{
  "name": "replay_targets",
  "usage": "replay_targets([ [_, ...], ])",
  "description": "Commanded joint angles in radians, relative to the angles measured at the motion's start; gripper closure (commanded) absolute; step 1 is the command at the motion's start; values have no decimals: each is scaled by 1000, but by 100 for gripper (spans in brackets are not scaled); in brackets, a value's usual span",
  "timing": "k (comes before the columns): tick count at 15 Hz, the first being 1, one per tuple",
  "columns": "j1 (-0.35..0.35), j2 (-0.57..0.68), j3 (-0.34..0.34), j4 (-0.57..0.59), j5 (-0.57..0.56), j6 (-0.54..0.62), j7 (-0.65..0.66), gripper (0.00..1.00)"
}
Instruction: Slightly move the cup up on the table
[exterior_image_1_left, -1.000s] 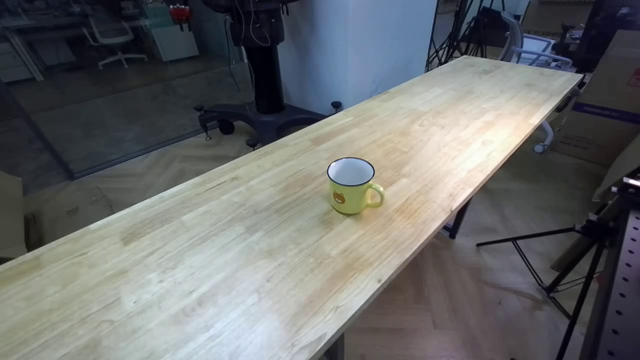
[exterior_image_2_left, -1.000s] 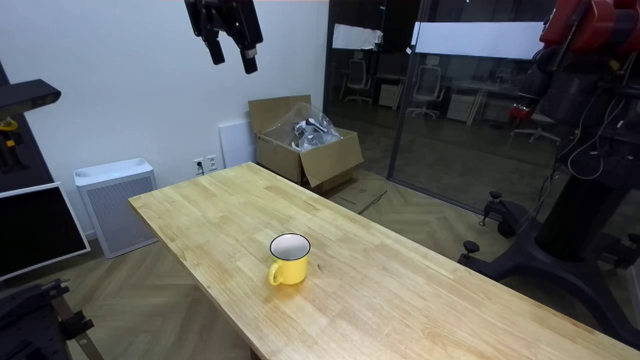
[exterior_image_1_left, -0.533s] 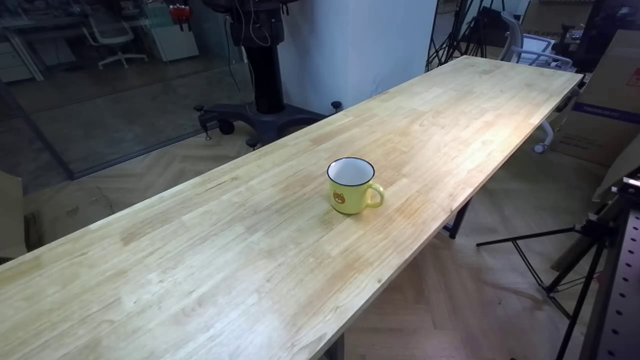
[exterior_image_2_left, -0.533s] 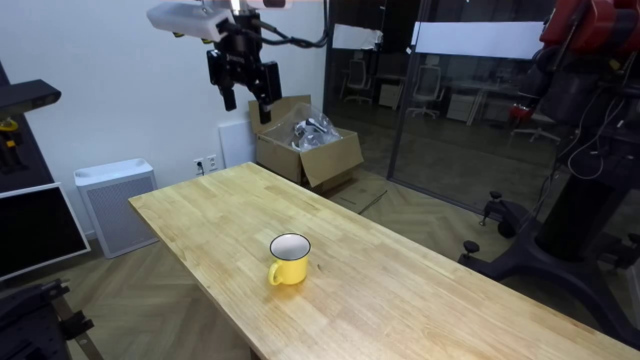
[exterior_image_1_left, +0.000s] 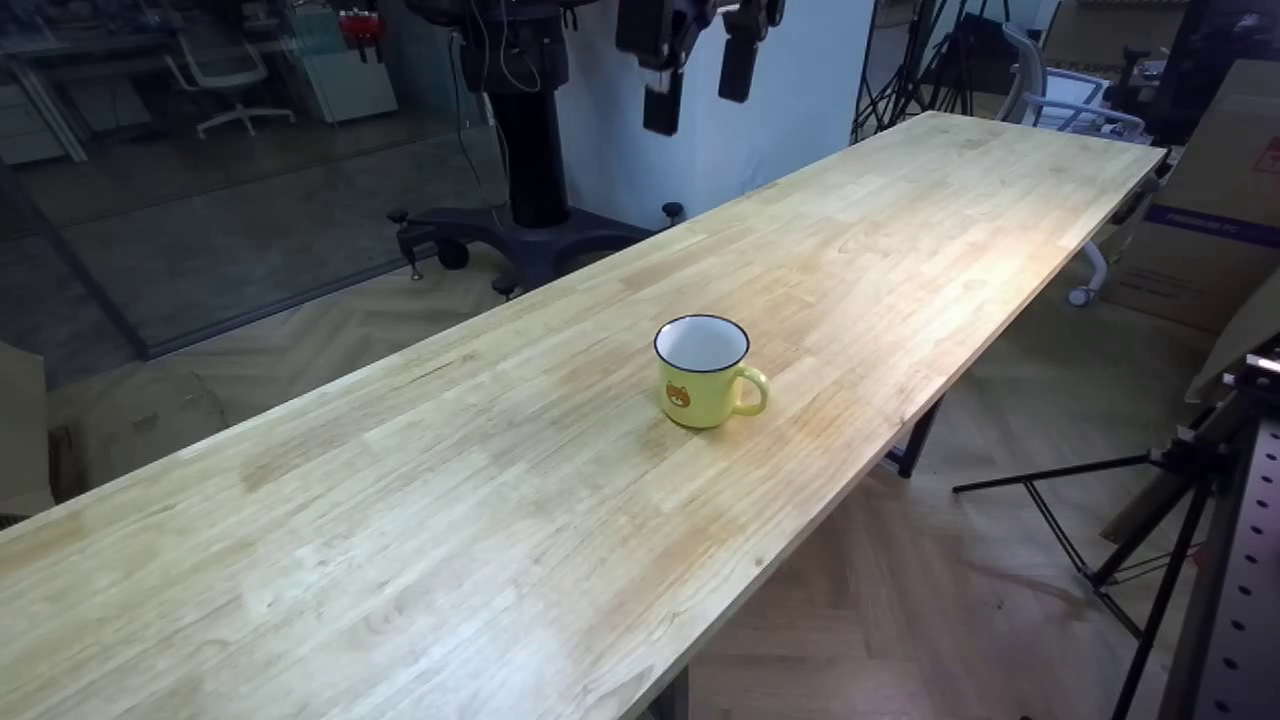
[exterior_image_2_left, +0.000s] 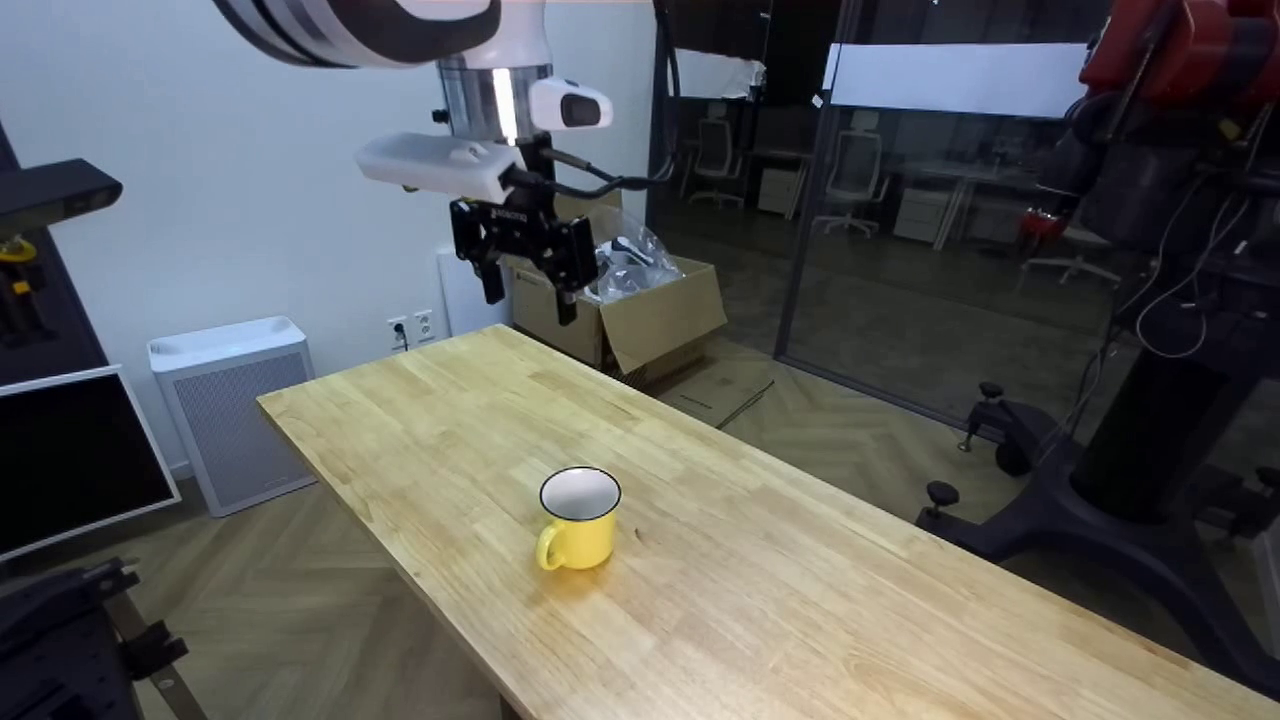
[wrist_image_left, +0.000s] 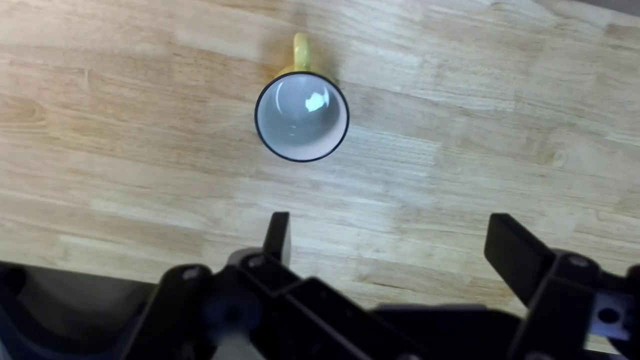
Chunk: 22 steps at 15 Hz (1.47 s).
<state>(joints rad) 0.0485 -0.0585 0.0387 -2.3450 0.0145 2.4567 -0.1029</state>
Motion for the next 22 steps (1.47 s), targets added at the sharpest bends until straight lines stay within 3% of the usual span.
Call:
replay_targets([
  [1, -9, 27, 10, -66, -156, 163, 157, 0],
  [3, -12, 33, 4, -81, -209, 191, 262, 0],
  [4, -5, 39, 3, -68, -158, 165, 165, 0],
  [8, -7, 43, 3, -68, -169, 169, 202, 0],
  [13, -3, 105, 5, -69, -40, 170, 95, 0],
  [22, 19, 275, -44, -79, -226, 392, 187, 0],
])
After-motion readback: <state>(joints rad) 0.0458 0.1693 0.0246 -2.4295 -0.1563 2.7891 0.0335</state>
